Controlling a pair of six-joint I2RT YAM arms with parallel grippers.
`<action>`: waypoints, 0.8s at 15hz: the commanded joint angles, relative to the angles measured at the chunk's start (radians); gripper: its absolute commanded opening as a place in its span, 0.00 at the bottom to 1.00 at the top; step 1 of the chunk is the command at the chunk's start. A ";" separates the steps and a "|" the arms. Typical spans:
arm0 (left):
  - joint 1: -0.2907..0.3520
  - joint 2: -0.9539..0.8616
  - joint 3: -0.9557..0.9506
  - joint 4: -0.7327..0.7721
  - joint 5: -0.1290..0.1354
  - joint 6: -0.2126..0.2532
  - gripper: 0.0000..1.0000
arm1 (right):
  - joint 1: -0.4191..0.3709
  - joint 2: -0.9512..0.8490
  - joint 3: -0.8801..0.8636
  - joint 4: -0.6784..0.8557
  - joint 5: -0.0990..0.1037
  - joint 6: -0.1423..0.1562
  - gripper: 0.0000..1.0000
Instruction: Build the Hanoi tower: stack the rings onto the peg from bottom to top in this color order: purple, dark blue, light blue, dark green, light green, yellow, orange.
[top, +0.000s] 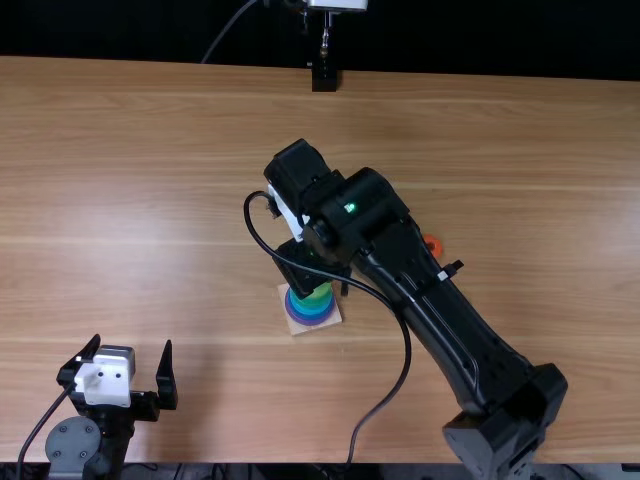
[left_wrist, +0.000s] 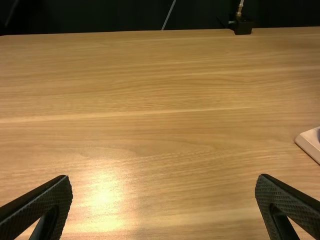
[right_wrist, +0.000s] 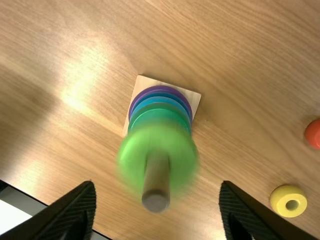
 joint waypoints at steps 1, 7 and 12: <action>-0.008 -0.012 -0.112 -0.077 0.004 -0.006 1.00 | -0.005 0.018 -0.005 0.001 0.004 0.004 1.00; -0.008 -0.012 -0.112 -0.077 0.004 -0.006 1.00 | -0.027 0.018 0.027 0.048 0.009 0.002 1.00; -0.008 -0.012 -0.112 -0.077 0.006 -0.006 1.00 | -0.185 -0.011 0.015 0.179 0.009 0.054 1.00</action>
